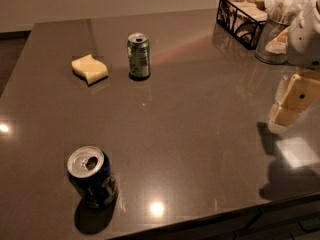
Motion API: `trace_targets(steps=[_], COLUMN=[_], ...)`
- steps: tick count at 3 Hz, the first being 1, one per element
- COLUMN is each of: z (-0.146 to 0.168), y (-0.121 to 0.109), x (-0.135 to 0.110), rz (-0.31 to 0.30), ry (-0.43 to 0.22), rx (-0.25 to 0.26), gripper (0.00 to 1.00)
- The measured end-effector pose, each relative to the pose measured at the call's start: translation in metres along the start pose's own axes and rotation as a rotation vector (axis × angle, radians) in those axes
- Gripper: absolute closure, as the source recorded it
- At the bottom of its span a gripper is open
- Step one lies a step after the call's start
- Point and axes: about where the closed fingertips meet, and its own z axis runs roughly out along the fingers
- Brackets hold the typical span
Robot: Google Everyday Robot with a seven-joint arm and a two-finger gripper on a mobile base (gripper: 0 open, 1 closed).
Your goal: Knock pepsi can over
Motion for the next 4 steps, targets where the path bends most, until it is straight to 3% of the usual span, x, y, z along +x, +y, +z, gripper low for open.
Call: trace_targets(steps=[3, 4], z=[-0.001, 0.003], y=[-0.003, 0.013], x=[-0.002, -0.011], rz=[-0.002, -0.014], ry=[0.006, -0.067], rx=[-0.002, -0.038], gripper=[0.00, 0.00])
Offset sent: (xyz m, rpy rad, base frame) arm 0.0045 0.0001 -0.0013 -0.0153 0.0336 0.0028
